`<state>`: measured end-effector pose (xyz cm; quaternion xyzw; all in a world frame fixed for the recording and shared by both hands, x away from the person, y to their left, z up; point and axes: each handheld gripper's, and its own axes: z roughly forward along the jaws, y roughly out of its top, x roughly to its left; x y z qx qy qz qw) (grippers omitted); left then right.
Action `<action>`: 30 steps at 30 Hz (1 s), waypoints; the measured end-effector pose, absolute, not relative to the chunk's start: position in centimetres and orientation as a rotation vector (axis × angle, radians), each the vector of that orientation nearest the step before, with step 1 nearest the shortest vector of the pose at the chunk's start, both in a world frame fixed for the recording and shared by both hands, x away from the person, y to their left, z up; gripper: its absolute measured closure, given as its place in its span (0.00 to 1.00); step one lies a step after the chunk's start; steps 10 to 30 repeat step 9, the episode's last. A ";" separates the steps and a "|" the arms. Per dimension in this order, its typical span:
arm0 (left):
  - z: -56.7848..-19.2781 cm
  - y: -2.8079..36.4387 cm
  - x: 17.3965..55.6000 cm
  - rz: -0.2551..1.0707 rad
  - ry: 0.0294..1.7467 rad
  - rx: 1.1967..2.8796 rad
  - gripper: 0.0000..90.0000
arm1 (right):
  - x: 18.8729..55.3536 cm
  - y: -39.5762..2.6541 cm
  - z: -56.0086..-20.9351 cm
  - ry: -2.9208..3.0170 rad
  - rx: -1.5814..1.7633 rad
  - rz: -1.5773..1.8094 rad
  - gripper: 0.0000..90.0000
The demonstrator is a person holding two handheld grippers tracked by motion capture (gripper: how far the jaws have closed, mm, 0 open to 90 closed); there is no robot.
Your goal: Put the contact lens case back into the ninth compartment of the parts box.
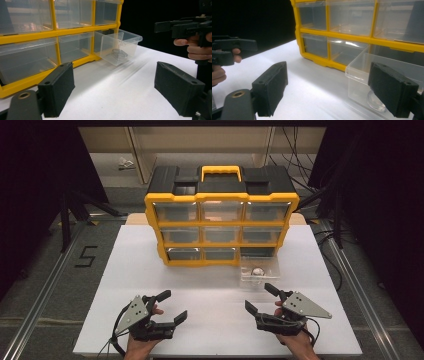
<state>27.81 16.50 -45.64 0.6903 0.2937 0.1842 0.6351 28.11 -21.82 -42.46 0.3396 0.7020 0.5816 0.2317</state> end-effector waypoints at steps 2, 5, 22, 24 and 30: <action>-45.6 16.5 27.8 0.422 0.668 1.577 0.18 | 28.0 -21.8 -42.5 1.929 0.929 1.593 0.19; -45.6 16.5 27.8 0.422 0.668 1.579 0.18 | 27.9 -21.9 -42.6 1.924 0.926 1.592 0.19; -45.6 16.5 27.8 0.424 0.669 1.578 0.18 | 28.0 -22.1 -42.6 1.922 0.932 1.595 0.18; -45.6 16.5 27.8 0.424 0.669 1.578 0.18 | 28.0 -22.1 -42.6 1.922 0.932 1.595 0.18; -45.6 16.5 27.8 0.424 0.669 1.578 0.18 | 28.0 -22.1 -42.6 1.922 0.932 1.595 0.18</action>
